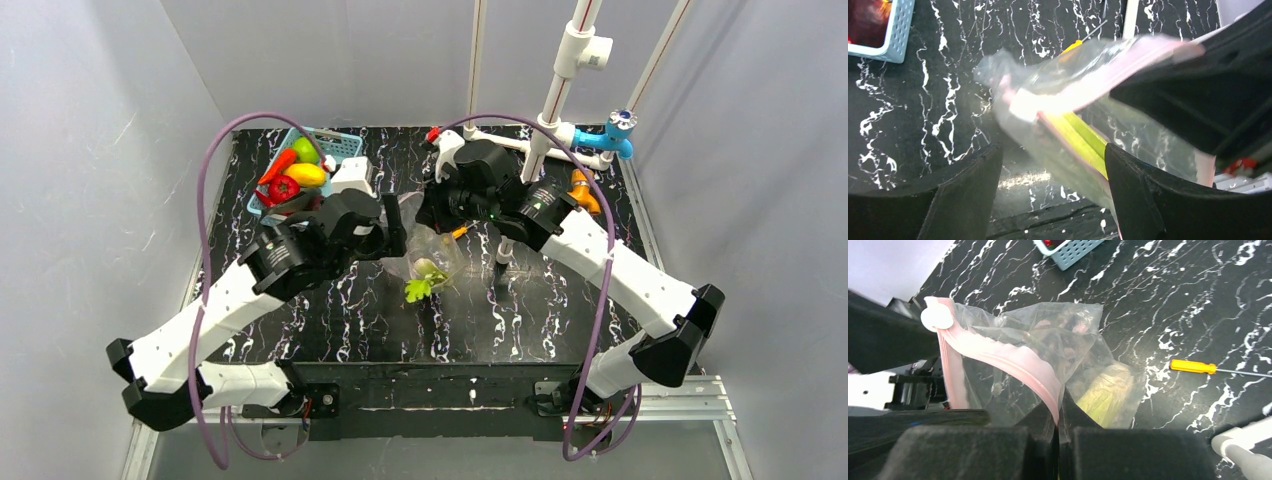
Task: Place the food in the zip-top bag and seal the zipper
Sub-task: Adjust the zipper food storage bag at the center of the board.
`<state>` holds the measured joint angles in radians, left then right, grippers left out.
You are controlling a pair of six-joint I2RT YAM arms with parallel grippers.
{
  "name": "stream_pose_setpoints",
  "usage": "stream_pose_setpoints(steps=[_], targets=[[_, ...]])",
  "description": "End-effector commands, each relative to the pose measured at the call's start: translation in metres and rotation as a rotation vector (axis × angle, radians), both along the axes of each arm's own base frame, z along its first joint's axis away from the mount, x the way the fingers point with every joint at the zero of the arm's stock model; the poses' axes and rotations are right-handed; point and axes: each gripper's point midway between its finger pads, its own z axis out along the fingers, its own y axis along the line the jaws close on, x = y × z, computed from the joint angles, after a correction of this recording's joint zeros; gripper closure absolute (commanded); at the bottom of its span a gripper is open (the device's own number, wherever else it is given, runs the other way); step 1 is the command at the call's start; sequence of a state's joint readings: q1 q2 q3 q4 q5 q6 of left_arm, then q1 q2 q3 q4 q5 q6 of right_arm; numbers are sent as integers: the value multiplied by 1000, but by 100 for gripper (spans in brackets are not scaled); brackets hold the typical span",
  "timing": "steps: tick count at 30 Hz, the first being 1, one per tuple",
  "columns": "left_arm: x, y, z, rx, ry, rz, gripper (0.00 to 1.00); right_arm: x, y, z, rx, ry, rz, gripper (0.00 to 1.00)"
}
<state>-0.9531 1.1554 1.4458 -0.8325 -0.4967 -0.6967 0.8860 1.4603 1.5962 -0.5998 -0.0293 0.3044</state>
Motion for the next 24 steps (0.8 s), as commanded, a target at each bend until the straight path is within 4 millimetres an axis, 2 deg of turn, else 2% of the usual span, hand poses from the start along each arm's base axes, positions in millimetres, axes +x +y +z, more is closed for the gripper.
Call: stream_pose_setpoints(steps=[1, 3, 5, 7, 9, 11, 12, 15, 16, 20, 22, 24], targets=[[-6, 16, 10, 10, -85, -35, 31, 12, -3, 60, 127, -138, -67, 99], [-6, 20, 2, 45, -70, -30, 37, 10, -2, 63, 134, -142, -62, 99], [-7, 20, 0, 61, -69, -42, 51, 10, -2, 63, 122, -153, -75, 99], [-8, 17, 5, 39, -79, -58, 66, 15, -6, 58, 96, -164, -109, 99], [-10, 11, 12, -6, -108, -97, 75, 18, -8, 52, 69, -161, -131, 99], [-10, 6, 19, -51, -137, -112, 95, 18, -8, 49, 55, -156, -125, 99], [-9, 4, 21, -62, -146, -117, 99, 17, -7, 47, 50, -154, -120, 99], [-9, 2, 24, -71, -152, -120, 100, 13, -8, 40, 21, -150, -90, 98], [-9, 3, 27, -80, -150, -110, 100, 12, -9, 36, -2, -151, -77, 95], [-6, 24, 42, -160, -137, 66, 100, 1, -22, 27, -93, -139, -33, 69], [-6, 24, 49, -215, -139, 93, 100, -14, -25, 27, -105, -118, 22, 53], [-6, 20, 52, -254, -137, 95, 100, -33, -25, 26, -89, -83, 85, 43]])
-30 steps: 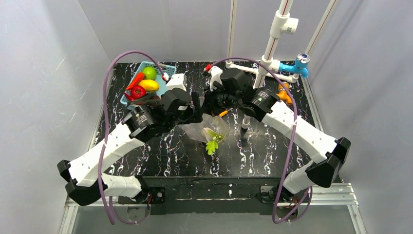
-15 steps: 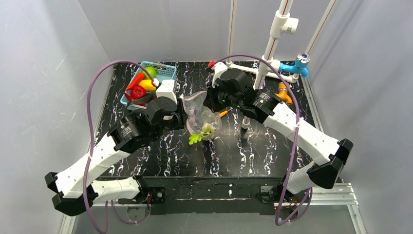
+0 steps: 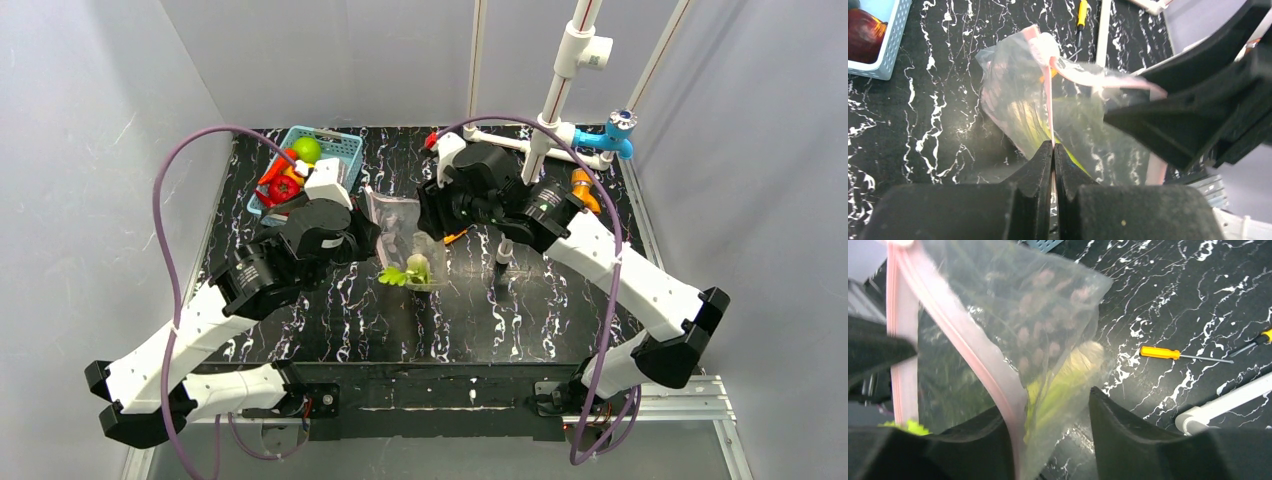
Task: Place the food in the zip-top bag and seal the zipper
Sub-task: Adjust the zipper food storage bag at the center of the board.
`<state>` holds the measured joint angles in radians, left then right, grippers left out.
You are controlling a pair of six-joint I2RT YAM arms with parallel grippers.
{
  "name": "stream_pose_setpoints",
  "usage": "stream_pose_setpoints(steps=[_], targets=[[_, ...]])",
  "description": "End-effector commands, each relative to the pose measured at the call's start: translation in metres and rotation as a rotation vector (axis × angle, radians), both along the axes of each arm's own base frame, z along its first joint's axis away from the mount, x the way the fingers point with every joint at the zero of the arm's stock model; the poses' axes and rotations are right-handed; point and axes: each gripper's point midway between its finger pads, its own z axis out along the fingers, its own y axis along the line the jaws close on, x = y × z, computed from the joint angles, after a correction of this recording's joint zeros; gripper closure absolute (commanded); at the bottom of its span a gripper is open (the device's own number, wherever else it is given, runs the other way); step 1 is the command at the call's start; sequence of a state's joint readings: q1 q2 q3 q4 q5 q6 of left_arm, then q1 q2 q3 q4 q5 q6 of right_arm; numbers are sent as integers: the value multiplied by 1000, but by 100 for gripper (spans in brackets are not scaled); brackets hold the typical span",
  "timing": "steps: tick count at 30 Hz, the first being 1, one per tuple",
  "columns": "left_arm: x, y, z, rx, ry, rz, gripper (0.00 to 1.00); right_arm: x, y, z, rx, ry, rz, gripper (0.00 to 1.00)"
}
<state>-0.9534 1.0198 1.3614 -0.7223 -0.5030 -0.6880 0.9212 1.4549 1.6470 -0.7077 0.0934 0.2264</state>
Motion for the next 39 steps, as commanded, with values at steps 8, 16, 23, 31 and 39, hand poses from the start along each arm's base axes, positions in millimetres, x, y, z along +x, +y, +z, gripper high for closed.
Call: stream_pose_setpoints(steps=[8, 16, 23, 31, 39], targets=[[4, 6, 26, -209, -20, 136, 100, -92, -12, 20, 51, 52, 210, 17], [6, 7, 26, -228, -17, 164, 100, -130, -14, 0, 181, -214, 428, 2], [6, 8, 26, -240, -12, 173, 100, -122, -1, -16, 187, -299, 388, 33], [4, 8, 27, -252, -6, 176, 100, -111, 7, -6, 203, -372, 300, 75], [2, 23, 30, -219, -43, 186, 100, -113, -25, 32, 201, -343, 235, 99]])
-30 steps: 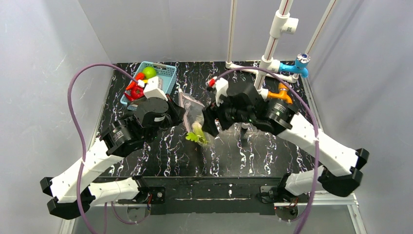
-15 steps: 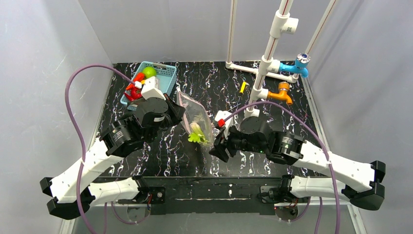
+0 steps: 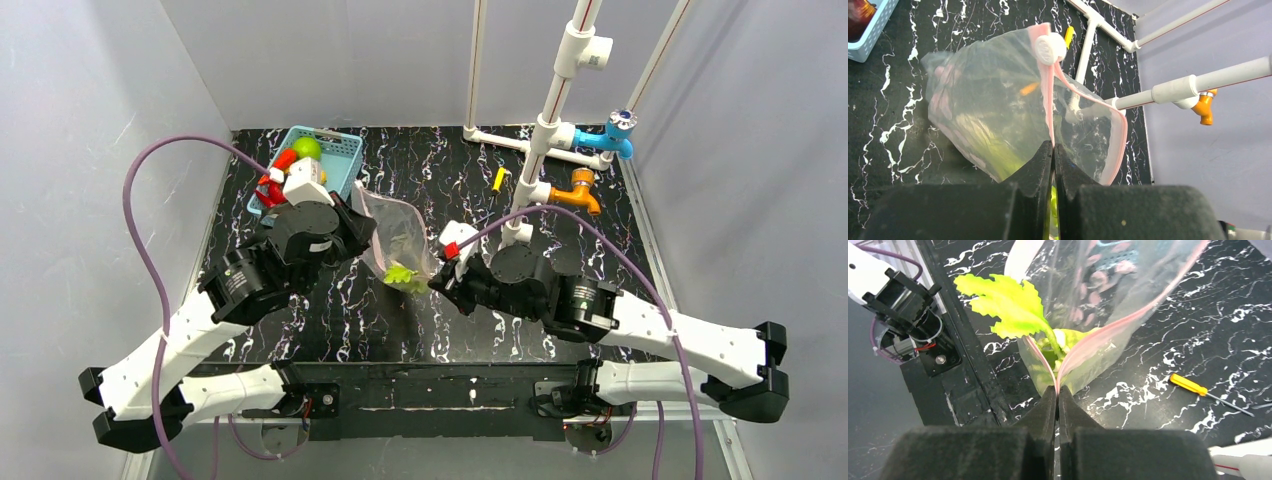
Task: Place the food in the zip-top bag and seal the zipper
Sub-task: Adjust the zipper food storage bag at the center of the board.
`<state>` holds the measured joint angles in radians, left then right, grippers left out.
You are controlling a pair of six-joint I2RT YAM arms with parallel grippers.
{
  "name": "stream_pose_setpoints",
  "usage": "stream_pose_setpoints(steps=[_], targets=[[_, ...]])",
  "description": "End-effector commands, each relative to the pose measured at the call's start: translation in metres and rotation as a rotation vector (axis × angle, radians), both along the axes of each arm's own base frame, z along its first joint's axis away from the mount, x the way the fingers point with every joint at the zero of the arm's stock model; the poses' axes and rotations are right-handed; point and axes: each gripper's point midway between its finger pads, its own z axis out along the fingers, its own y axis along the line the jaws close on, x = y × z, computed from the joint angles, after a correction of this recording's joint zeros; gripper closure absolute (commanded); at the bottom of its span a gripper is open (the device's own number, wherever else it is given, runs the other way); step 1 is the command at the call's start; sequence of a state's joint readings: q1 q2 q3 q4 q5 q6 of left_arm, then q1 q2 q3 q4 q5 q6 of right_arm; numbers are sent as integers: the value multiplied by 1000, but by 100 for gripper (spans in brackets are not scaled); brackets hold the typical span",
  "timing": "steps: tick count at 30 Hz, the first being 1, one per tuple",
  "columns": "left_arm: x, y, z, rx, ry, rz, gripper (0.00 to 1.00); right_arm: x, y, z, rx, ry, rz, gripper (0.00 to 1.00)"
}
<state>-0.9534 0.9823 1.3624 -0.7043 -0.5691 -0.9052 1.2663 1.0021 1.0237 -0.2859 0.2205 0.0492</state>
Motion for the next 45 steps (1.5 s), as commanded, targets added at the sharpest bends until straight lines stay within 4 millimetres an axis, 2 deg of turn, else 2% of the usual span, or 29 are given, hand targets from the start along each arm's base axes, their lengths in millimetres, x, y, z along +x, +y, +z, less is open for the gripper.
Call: stream_pose_setpoints(steps=[1, 6, 9, 11, 13, 16, 18, 20, 27, 30, 33, 37, 39, 42, 45], targets=[[-1, 18, 9, -4, -49, 48, 100, 1, -24, 64, 90, -14, -58, 99], [-3, 15, -4, -16, -17, 49, 100, -1, -38, 79, -76, 57, -82, 99], [-3, 21, -18, -18, 7, 90, 100, -3, -36, 74, -212, 119, -83, 99], [-2, 31, -34, 7, 8, 131, 100, 2, -29, 59, -297, 139, -98, 99], [0, 45, -51, 77, -7, 174, 100, 14, -16, 32, -347, 131, -102, 99], [-1, 59, -66, 131, -15, 207, 100, 24, 10, 3, -325, 142, -53, 99], [-3, 60, -65, 129, -14, 192, 100, 27, 18, 2, -323, 140, -47, 99], [-6, 59, -58, 113, -20, 175, 100, 30, 20, 12, -306, 123, -47, 99], [-3, 42, -6, 16, -103, 98, 100, 27, 9, 83, -124, 13, -27, 99], [0, 35, -1, 26, -111, 83, 100, 28, 4, 98, -75, -10, -38, 99], [2, 38, -17, 67, -93, 103, 100, 35, -2, 94, -59, -36, -92, 99], [-1, 50, -44, 107, -57, 139, 100, 34, -3, 73, -48, -19, -98, 99], [-3, 55, -50, 107, -53, 154, 100, 33, 0, 65, -43, -7, -96, 99], [-1, 52, -43, 90, -83, 138, 100, 43, -1, 54, -65, -19, -146, 99], [2, 41, -23, 81, -110, 97, 100, 50, -4, 62, -85, -53, -171, 99]])
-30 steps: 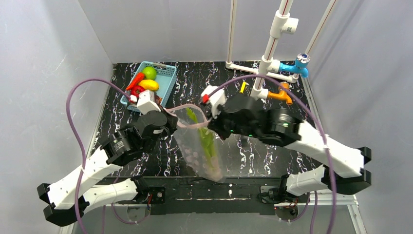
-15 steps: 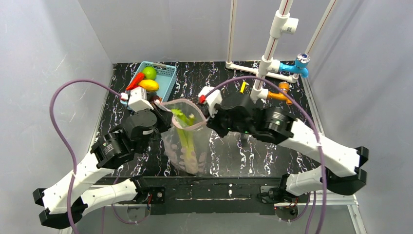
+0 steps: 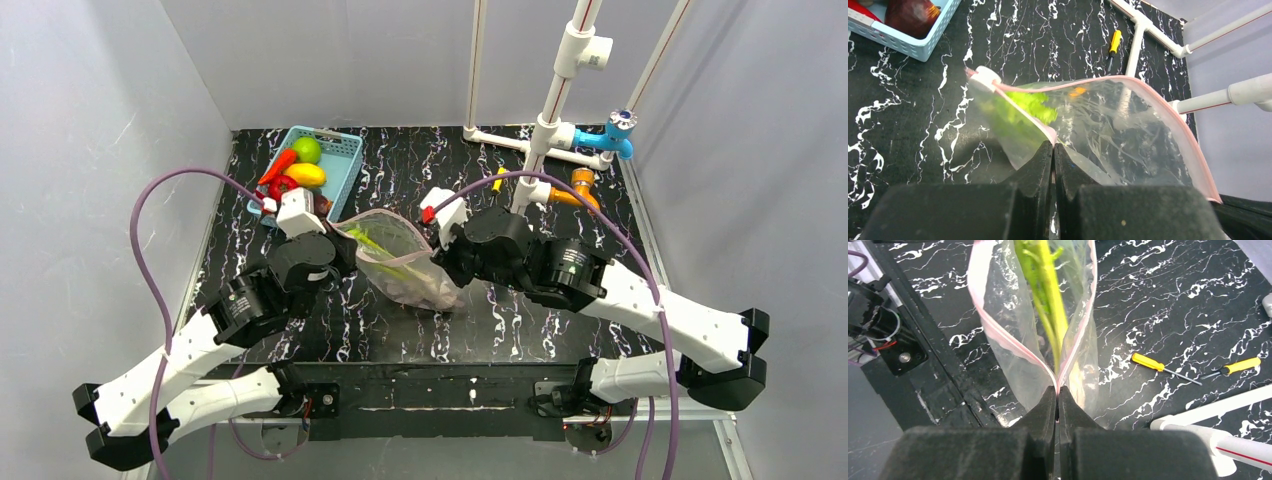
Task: Place the food in the zip-top bag and seal the zipper
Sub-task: Adjust the zipper food storage bag at the center of the board.
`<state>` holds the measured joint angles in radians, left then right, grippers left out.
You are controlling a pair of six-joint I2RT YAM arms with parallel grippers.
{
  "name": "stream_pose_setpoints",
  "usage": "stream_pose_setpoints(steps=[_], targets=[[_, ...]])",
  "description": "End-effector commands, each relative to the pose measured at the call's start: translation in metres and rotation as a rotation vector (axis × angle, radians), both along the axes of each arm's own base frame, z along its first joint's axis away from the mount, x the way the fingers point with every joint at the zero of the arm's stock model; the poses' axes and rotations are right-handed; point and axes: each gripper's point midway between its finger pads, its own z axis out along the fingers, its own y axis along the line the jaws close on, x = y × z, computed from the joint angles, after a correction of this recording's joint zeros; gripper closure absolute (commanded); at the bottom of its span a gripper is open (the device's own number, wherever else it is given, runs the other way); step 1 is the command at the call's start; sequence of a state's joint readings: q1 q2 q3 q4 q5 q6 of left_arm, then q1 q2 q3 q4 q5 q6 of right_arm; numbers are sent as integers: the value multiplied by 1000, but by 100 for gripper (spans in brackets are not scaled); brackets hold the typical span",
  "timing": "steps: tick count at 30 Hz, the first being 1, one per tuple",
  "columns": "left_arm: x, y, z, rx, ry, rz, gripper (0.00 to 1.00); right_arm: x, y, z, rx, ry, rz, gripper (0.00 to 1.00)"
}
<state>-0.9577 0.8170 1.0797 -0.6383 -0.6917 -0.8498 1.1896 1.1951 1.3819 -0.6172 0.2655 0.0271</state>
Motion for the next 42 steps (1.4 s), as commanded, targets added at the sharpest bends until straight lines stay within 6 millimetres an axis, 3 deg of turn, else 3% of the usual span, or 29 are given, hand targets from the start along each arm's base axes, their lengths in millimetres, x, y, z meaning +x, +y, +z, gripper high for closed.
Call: stream_pose_setpoints(steps=[1, 5, 8, 12, 15, 17, 19, 27, 37, 42], targets=[[7, -3, 42, -40, -84, -6, 100, 14, 2, 41, 94, -89, -49, 99], [7, -15, 48, -52, -81, -55, 100, 0, 7, 55, 151, -60, 20, 98], [4, -19, 44, -74, -69, -73, 100, -17, 14, 49, 172, 16, 82, 99], [-2, -14, 38, -91, -54, -70, 98, -20, 16, 46, 215, 54, 72, 99], [-11, -9, 29, -140, -9, -57, 58, -17, 15, 52, 248, 33, 58, 99], [-18, -10, 24, -176, 28, -64, 43, -16, 16, 56, 260, 21, 59, 99], [-24, -12, 19, -212, 70, -68, 36, -15, 19, 58, 263, 15, 64, 99], [-29, -15, 8, -301, 150, -19, 37, -14, 26, 64, 280, 6, 78, 99], [-10, -35, 21, -298, 92, -36, 32, -21, 21, 56, 260, 13, 89, 99], [-8, -33, 22, -264, 79, -36, 42, -23, 21, 53, 242, -6, 94, 99]])
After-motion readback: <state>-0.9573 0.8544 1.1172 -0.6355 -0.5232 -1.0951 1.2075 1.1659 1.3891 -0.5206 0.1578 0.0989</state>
